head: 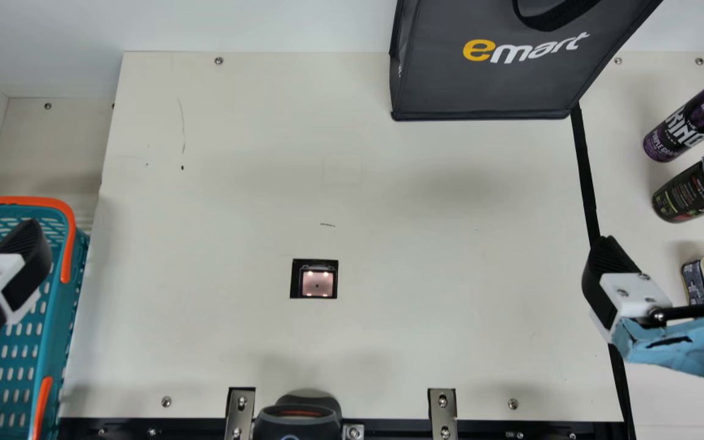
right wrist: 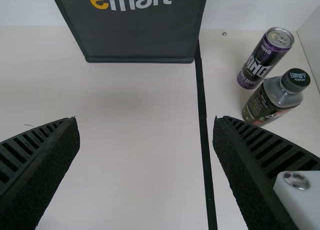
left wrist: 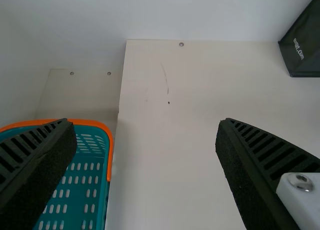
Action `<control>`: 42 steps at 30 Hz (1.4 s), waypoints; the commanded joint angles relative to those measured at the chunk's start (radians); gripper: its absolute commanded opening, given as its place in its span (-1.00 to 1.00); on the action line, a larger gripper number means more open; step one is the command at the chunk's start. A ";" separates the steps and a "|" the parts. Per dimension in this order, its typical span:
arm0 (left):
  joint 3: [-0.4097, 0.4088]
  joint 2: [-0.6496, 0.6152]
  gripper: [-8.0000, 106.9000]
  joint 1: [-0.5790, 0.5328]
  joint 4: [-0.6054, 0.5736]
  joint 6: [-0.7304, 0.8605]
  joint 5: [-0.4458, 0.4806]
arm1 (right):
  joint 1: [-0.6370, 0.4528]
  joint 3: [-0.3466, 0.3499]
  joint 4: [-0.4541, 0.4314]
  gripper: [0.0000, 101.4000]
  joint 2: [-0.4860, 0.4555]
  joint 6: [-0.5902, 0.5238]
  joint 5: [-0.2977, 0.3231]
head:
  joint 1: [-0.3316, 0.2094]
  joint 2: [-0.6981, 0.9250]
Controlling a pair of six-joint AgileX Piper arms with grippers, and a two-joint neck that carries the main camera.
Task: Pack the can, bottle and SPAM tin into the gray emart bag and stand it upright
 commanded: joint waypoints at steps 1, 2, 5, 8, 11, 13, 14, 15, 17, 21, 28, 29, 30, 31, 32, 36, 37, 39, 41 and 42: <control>0.000 0.000 0.71 0.000 0.000 0.000 0.000 | 0.000 0.000 0.000 0.87 0.000 0.000 0.000 | -0.032 -0.020; 0.000 0.000 0.71 0.000 0.000 0.000 0.000 | 0.000 0.000 0.000 0.87 0.000 0.000 0.000 | -0.071 -0.059; 0.000 0.000 0.71 0.000 0.000 0.000 0.000 | 0.000 0.000 0.000 0.87 0.000 0.000 0.000 | -0.142 -0.129; 0.000 0.000 0.71 0.000 0.000 0.000 0.000 | 0.000 0.000 0.000 0.87 0.000 0.000 0.000 | -0.211 -0.198; 0.000 0.000 0.71 0.000 0.000 0.000 0.000 | 0.000 0.000 0.000 0.87 0.000 0.000 0.000 | -0.281 -0.269; 0.000 0.000 0.71 0.000 0.000 0.000 0.000 | 0.000 0.000 0.000 0.87 0.000 0.000 0.000 | -0.322 -0.315; 0.000 0.000 0.71 0.000 0.000 0.000 0.000 | 0.000 0.000 0.000 0.87 0.000 0.000 0.000 | -0.322 -0.318; 0.000 0.000 0.71 0.000 0.000 0.000 0.000 | 0.000 0.000 0.000 0.87 0.000 0.000 0.000 | -0.322 -0.318; 0.000 0.000 0.71 0.000 0.000 0.000 0.000 | 0.000 0.000 0.000 0.87 0.000 0.000 0.000 | -0.322 -0.318; 0.000 0.000 0.71 0.000 0.000 0.000 0.000 | 0.000 0.000 0.000 0.87 0.000 0.000 0.000 | -0.322 -0.318; 0.000 0.000 0.71 0.000 0.000 0.000 0.000 | 0.000 0.000 0.000 0.87 0.000 0.000 0.000 | -0.322 -0.318; 0.000 0.000 0.71 0.000 0.000 0.000 0.000 | 0.000 0.000 0.000 0.87 0.000 0.000 0.000 | -0.322 -0.318; 0.000 0.000 0.71 0.000 0.000 0.000 0.000 | 0.000 0.000 0.000 0.87 0.000 0.000 0.000 | -0.322 -0.318; 0.000 0.000 0.71 0.000 0.000 0.000 0.000 | 0.000 0.000 0.000 0.87 0.000 0.000 0.000 | -0.322 -0.318; 0.000 0.000 0.71 0.000 0.000 0.000 0.000 | 0.000 0.000 0.000 0.87 0.000 0.000 0.000 | -0.322 -0.318; 0.000 0.000 0.71 0.000 0.000 0.000 0.000 | 0.000 0.000 0.000 0.87 0.000 0.000 0.000 | -0.322 -0.318; 0.000 0.000 0.71 0.000 0.000 0.000 0.000 | 0.000 0.000 0.000 0.87 0.000 0.000 0.000 | -0.322 -0.318; 0.000 0.000 0.71 0.000 0.000 0.000 0.000 | 0.000 0.000 0.000 0.87 0.000 0.000 0.000 | -0.322 -0.318; 0.000 0.000 0.71 0.000 0.000 0.000 0.000 | 0.000 0.000 0.000 0.87 0.000 0.000 0.000 | -0.322 -0.318; 0.000 0.000 0.71 0.000 0.000 0.000 0.000 | 0.000 0.000 0.000 0.87 0.000 0.000 0.000 | -0.322 -0.318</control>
